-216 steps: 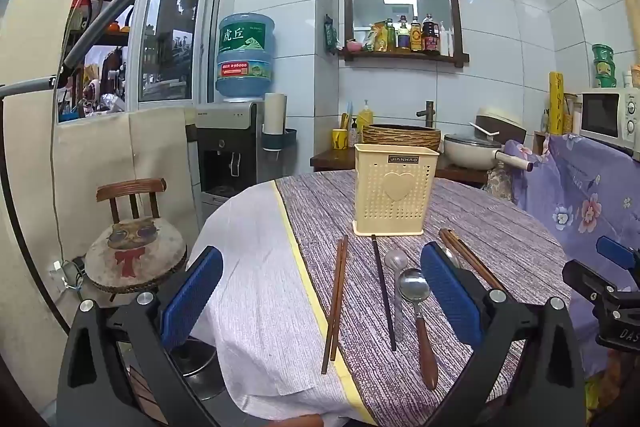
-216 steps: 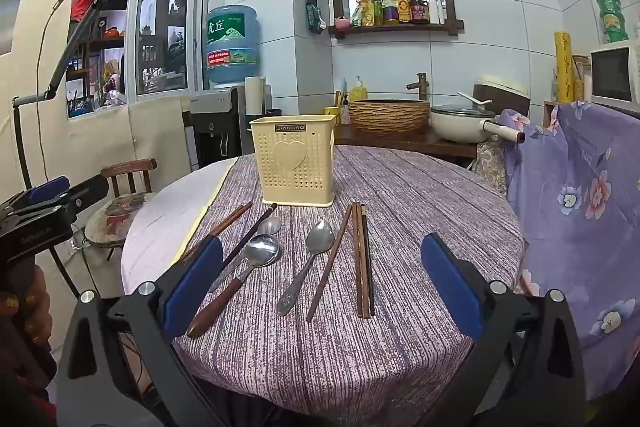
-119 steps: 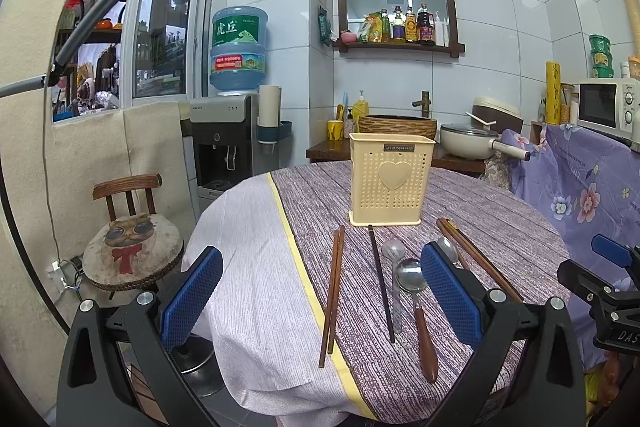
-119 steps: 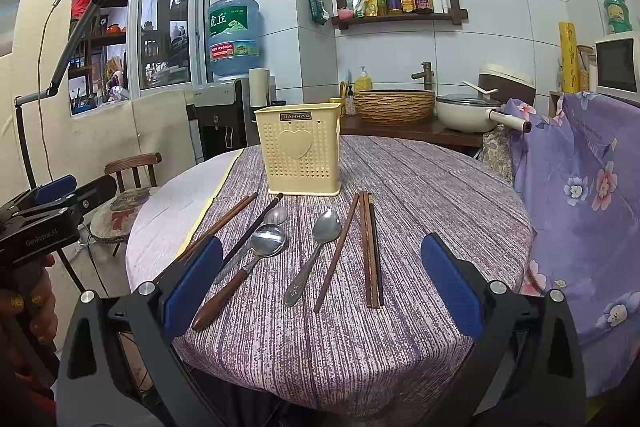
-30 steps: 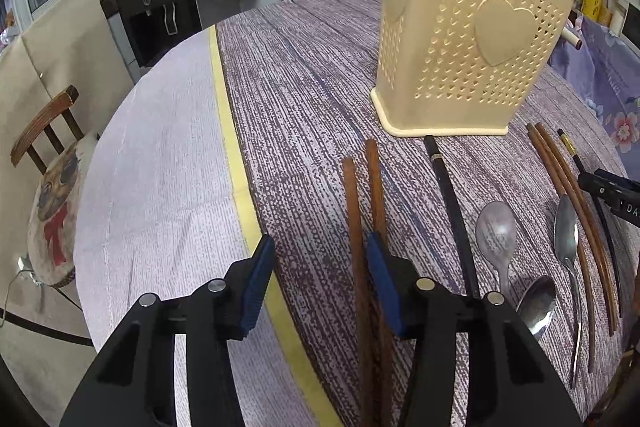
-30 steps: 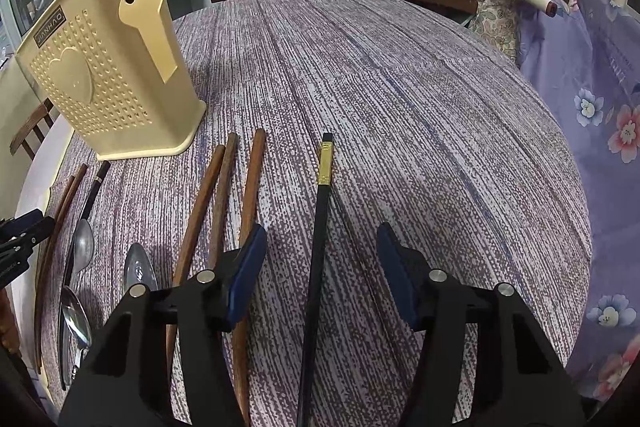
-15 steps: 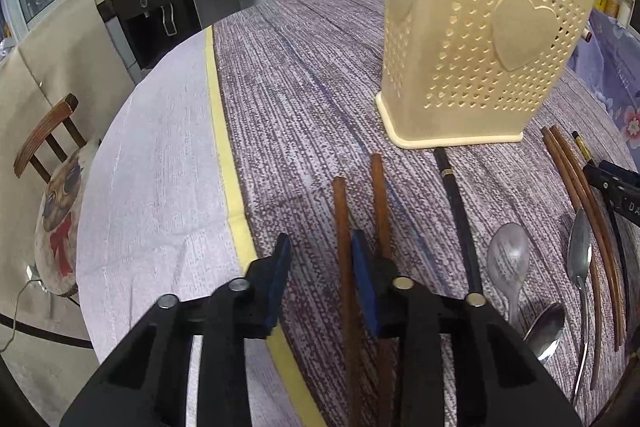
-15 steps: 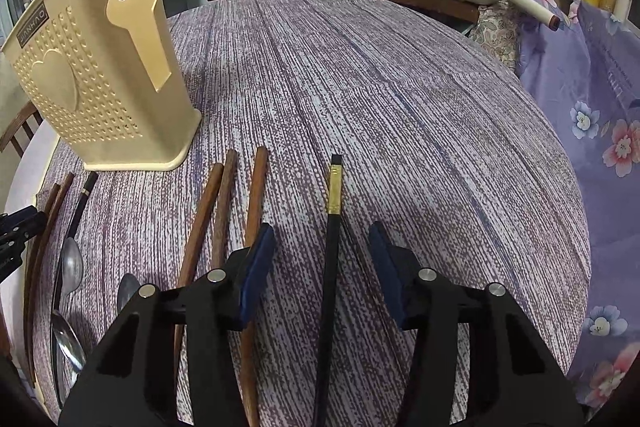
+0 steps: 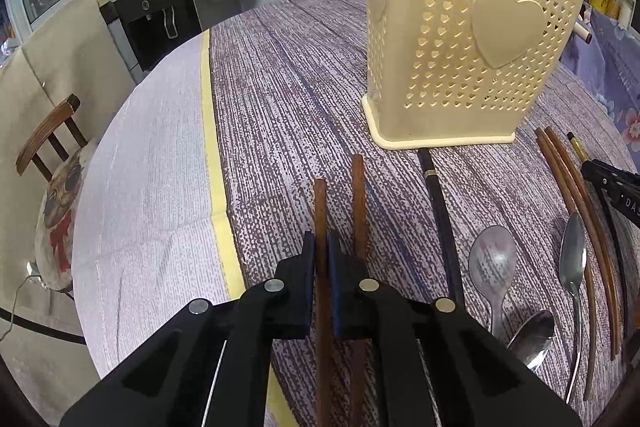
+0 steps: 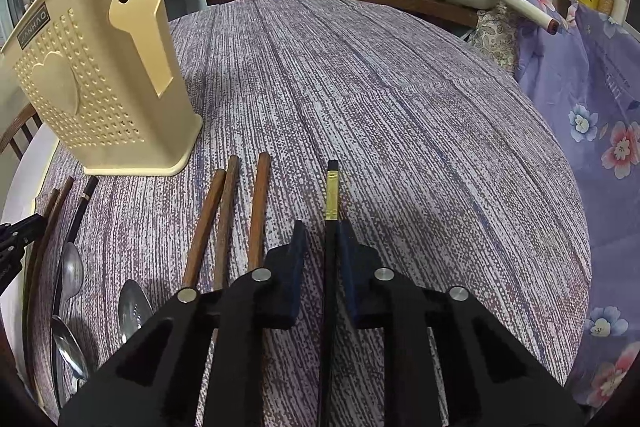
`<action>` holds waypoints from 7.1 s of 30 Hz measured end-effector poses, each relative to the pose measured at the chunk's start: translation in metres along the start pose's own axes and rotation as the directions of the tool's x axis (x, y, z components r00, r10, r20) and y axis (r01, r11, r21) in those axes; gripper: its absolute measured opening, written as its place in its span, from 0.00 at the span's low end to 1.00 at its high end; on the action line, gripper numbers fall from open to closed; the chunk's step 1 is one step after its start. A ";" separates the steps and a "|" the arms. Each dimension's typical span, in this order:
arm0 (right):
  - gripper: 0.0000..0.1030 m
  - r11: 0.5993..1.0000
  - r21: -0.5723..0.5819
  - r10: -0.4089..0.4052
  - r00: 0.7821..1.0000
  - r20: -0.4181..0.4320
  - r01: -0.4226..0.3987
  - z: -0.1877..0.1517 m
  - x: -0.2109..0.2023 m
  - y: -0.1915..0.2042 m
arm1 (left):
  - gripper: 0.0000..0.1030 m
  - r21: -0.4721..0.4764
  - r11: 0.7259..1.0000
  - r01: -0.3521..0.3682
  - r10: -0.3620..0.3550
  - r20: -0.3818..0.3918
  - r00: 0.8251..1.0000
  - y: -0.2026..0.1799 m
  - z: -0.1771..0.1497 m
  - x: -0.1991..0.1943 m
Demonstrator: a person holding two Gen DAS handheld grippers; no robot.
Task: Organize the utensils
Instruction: 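Close the left tool on the wooden chopstick while the right tool closes on the black chopstick, then lift both held chopsticks and carry them over the cream utensil holder, then lower both chopsticks into the holder and open both tools, then close the left tool on another wooden chopstick while the right tool grasps a wooden chopstick, then lift both wooden chopsticks and lower them into the cream holder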
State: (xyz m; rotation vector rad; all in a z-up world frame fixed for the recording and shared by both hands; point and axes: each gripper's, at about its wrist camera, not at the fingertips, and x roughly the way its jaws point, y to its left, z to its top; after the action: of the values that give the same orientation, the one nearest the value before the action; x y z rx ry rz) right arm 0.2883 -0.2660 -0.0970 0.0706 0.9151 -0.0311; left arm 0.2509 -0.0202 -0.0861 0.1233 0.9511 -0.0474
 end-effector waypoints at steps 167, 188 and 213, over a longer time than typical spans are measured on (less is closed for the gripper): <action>0.30 0.989 -0.078 0.131 0.991 0.039 -0.127 -0.007 -0.038 0.030 | 0.52 -0.029 0.989 0.143 -0.140 0.069 0.988 0.009 -0.009 -0.023; 0.19 0.991 -0.090 0.099 0.995 -0.017 -0.100 -0.004 -0.017 0.036 | 0.13 -0.011 0.996 0.086 -0.085 0.035 0.996 -0.003 -0.004 0.000; 0.08 0.990 -0.106 0.097 0.995 -0.004 -0.097 0.008 -0.006 0.049 | 0.08 0.010 0.999 0.052 -0.052 0.031 0.998 -0.015 0.008 0.005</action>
State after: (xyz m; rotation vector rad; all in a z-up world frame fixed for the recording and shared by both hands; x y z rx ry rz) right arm 0.2940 -0.2173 -0.0849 0.0164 0.9098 0.1082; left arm 0.2589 -0.0360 -0.0872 0.1065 0.9229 -0.1015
